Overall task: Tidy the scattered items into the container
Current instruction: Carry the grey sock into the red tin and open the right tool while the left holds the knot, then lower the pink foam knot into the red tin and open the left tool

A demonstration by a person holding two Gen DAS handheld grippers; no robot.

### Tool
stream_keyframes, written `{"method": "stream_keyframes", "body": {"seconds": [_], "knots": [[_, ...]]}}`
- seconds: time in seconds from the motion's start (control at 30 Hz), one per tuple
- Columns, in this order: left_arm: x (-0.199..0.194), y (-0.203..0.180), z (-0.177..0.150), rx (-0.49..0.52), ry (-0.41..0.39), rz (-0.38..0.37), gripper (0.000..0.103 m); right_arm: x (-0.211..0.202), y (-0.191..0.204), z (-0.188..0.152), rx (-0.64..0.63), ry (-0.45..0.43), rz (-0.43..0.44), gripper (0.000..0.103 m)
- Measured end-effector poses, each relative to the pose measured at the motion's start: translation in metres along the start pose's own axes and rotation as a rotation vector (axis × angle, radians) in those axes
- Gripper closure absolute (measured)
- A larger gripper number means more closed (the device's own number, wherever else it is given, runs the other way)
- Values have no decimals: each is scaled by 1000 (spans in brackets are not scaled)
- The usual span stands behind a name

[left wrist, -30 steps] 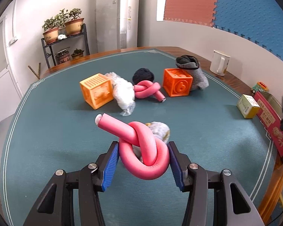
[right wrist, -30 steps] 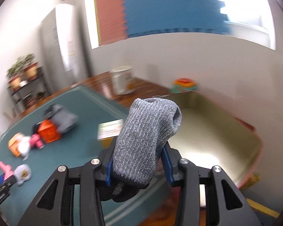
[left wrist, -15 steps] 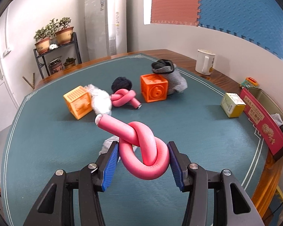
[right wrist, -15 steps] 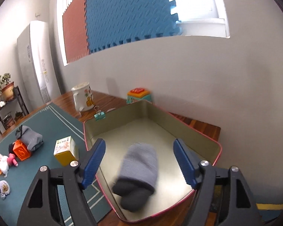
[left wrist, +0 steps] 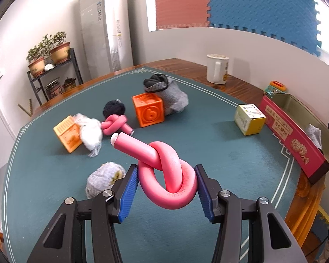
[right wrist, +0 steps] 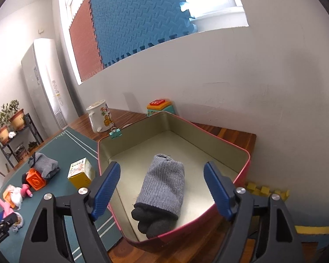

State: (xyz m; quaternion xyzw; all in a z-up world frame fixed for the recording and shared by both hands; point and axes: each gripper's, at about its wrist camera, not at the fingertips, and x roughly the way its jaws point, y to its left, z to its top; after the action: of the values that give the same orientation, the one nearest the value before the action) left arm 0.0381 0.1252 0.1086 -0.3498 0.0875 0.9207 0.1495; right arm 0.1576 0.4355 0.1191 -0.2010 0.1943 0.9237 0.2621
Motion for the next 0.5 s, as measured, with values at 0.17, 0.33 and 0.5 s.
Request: {"method": "stream_keyframes", "body": {"seconds": [0.17,0.33,0.5], "knots": [[-1,-17,7,30,-14,-15,50,-1,-11,0,33,3,7,20],[-1,-41,16,70,-28,-38,50,-3,-21,0,45,-9,0,19],[-1,-72,26,124,-42,-70,50,-5,-35,0,64,-18,-13,19]]}}
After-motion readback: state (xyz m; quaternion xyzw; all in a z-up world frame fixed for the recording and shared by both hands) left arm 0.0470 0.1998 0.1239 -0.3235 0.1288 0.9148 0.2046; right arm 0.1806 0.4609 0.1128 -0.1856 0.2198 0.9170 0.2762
